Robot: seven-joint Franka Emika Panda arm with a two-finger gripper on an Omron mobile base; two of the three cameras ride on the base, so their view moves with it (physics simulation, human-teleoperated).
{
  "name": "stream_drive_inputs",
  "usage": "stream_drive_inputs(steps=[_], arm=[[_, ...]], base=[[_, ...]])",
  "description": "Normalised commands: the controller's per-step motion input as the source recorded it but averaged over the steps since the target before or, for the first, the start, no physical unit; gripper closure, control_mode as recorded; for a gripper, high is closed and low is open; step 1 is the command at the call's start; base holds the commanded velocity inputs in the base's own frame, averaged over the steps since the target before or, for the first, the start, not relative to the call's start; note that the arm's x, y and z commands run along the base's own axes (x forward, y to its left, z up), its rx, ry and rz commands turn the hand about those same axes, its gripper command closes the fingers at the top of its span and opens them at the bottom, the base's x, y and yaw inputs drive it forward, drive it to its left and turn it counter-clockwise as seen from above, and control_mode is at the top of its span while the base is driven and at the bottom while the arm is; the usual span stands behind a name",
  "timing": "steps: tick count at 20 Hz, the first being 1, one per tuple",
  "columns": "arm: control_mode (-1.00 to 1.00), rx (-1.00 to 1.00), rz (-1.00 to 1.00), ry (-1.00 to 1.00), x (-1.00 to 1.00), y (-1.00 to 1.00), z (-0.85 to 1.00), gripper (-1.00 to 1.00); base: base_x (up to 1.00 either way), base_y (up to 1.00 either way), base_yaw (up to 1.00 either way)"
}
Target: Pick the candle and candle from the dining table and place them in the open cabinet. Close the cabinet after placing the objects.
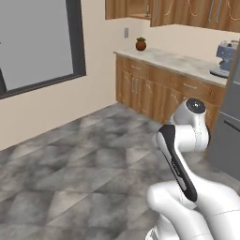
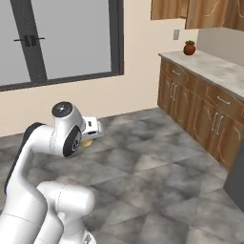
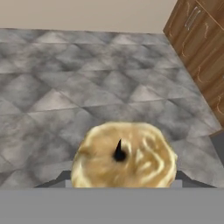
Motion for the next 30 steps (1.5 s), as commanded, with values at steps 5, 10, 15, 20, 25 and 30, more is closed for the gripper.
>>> stream_drive_inputs(steps=[5, 10, 15, 20, 25, 30], arm=[[1.00, 0.00, 0.00, 0.00, 0.00, 0.00, 0.00, 1.00], [1.00, 0.00, 0.00, 0.00, 0.00, 0.00, 0.00, 1.00], [1.00, 0.00, 0.00, 0.00, 0.00, 0.00, 0.00, 1.00], [1.00, 0.00, 0.00, 0.00, 0.00, 0.00, 0.00, 1.00], [1.00, 0.00, 0.00, 0.00, 0.00, 0.00, 0.00, 1.00], [1.00, 0.00, 0.00, 0.00, 0.00, 0.00, 0.00, 1.00]], base=[[0.70, 0.22, -0.19], [0.70, 0.23, -0.19], [0.70, 0.24, -0.20], [0.70, 0.25, -0.20], [0.70, 0.26, -0.20], [0.70, 0.26, -0.20]])
